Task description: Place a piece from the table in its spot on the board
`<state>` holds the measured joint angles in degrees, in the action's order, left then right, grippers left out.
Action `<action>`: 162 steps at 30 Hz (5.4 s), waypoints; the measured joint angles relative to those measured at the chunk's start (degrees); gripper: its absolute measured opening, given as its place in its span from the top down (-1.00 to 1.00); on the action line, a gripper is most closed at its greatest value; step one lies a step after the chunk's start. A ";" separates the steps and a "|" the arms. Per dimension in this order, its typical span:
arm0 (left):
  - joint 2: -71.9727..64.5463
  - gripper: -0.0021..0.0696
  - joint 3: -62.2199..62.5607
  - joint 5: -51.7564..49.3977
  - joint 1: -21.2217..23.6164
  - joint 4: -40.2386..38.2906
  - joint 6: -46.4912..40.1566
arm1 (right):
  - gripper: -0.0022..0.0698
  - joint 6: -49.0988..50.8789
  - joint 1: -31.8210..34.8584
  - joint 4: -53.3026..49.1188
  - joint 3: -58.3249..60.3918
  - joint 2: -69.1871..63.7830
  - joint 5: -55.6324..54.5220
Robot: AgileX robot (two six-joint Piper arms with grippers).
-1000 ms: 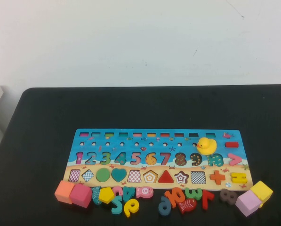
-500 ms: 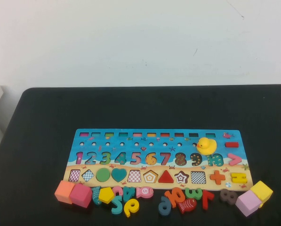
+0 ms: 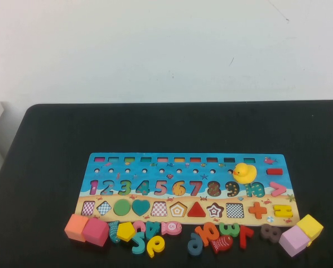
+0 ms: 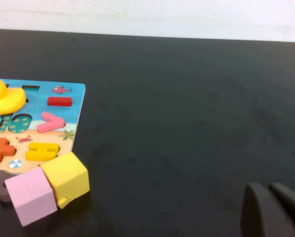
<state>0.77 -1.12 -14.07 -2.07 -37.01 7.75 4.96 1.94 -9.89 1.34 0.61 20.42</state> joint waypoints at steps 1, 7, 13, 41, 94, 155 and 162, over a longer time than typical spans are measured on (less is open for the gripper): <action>0.00 0.94 0.00 0.72 0.00 -4.02 1.02 | 0.89 0.00 0.00 0.00 0.00 0.00 0.00; 0.00 0.94 0.00 7.19 0.00 -13.66 1.95 | 0.89 0.00 0.00 0.00 0.00 0.00 0.00; -1.30 0.94 10.64 1.25 0.00 -10.61 -24.53 | 0.89 0.00 0.00 0.00 0.00 0.05 0.00; -76.69 0.94 60.23 -36.79 -22.39 23.67 -40.92 | 0.89 0.00 0.00 0.00 0.00 0.05 0.00; -115.15 -0.34 70.55 -26.87 -24.30 32.69 -7.23 | 0.89 0.00 0.00 0.00 0.00 0.05 0.00; -122.76 0.08 88.67 -28.25 -33.03 31.70 -50.77 | 0.89 0.00 0.00 0.00 0.00 0.05 0.00; -124.33 0.08 88.67 -28.34 -33.03 31.83 -57.52 | 0.89 0.00 0.00 0.00 0.00 0.05 0.00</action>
<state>-123.56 87.54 -42.41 -35.10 -5.19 -49.76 4.96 1.94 -9.89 1.34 0.66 20.42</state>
